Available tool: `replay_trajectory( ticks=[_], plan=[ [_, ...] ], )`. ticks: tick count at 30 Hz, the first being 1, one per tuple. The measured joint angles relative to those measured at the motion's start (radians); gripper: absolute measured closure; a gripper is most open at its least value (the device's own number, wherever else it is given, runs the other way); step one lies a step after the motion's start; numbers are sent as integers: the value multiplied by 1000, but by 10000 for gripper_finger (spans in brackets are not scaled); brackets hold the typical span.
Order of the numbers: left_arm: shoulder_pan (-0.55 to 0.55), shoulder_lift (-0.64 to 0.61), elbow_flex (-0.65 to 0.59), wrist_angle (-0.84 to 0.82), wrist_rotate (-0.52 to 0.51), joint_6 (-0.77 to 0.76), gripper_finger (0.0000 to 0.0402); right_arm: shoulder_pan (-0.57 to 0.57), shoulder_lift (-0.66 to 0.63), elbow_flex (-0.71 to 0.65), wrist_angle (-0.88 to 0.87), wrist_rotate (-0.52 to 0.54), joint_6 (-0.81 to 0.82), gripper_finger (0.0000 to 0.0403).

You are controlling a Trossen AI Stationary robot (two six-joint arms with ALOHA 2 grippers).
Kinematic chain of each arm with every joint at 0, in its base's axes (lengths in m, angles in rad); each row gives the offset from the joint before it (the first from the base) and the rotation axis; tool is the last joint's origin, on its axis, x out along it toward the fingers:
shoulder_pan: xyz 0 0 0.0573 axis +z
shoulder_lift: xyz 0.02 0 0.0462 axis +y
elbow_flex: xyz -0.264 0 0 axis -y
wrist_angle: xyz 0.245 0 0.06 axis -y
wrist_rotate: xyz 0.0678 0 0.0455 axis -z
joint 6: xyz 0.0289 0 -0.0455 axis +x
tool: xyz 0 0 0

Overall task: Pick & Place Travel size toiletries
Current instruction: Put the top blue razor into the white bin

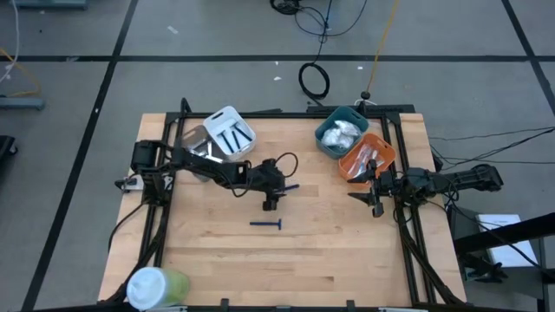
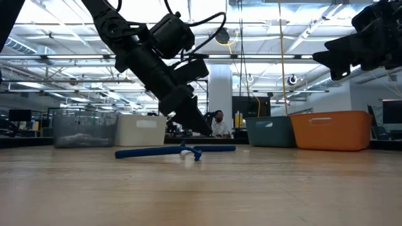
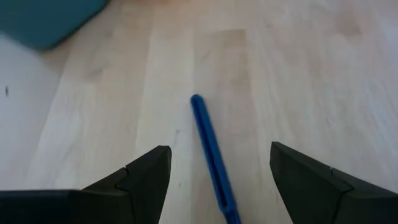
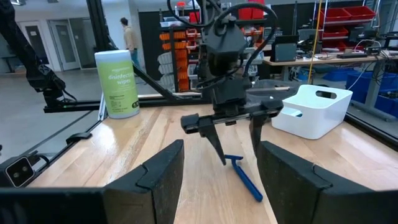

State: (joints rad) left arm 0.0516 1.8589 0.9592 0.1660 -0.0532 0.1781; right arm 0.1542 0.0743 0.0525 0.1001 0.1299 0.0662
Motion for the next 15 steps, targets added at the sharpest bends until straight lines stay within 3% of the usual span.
replay_trajectory(
  ticks=[15],
  plan=[
    [-10,85,2,21,-29,-137,133,0,0,0,0,0,0,211]
  ],
)
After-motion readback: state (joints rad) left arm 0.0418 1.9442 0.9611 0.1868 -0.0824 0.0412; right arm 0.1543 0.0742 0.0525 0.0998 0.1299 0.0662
